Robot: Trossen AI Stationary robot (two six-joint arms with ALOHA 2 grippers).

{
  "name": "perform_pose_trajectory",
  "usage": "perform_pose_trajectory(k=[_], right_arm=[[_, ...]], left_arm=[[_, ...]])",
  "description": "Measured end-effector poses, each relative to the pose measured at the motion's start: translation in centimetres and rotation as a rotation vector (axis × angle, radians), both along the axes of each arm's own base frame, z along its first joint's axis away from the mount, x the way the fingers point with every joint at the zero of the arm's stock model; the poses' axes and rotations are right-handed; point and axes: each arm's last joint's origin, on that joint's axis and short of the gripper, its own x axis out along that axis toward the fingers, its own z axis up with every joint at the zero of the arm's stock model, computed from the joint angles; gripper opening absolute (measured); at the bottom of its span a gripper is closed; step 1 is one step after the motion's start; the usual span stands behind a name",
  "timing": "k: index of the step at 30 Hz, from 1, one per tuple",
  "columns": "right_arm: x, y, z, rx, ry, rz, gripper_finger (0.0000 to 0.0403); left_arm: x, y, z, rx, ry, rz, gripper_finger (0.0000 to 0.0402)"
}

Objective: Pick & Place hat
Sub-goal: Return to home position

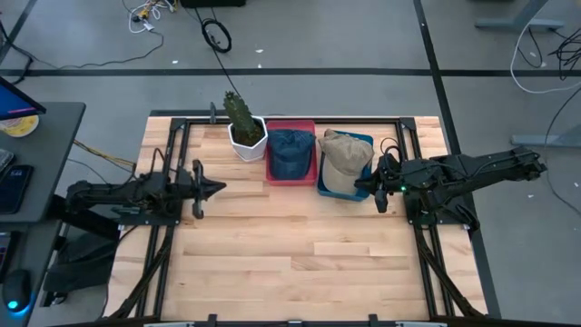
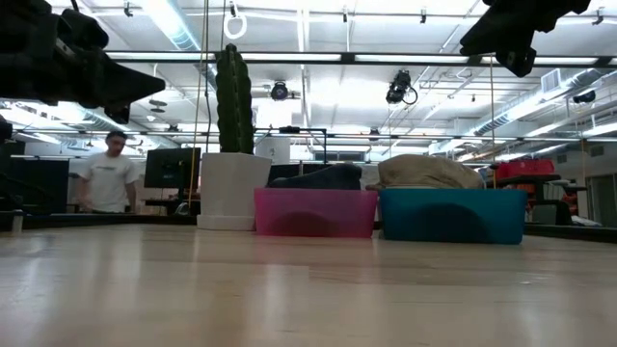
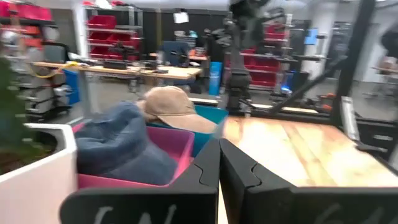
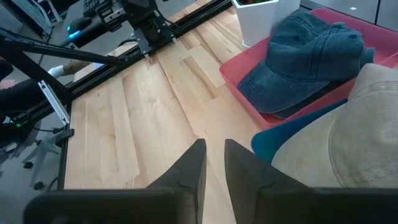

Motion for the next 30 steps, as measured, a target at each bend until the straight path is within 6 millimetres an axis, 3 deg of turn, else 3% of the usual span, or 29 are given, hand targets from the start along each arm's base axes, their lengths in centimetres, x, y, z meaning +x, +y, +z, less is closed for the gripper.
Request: perform_pose_trajectory(k=[8,22,30], right_arm=[[0.0,0.0,0.0,0.0,0.0,0.0,0.0058],[0.01,0.0,0.02,0.004,-0.003,-0.002,0.0058],[0.12,0.06,0.2,0.147,-0.043,-0.062,0.0058]], left_arm=[[0.06,-0.39,-0.23,0.001,0.023,-0.136,0.0002],[0.08,-0.41,-0.21,0.076,0.029,-0.139,0.0003],[0.07,-0.41,-0.12,0.077,0.019,-0.137,0.0003]])
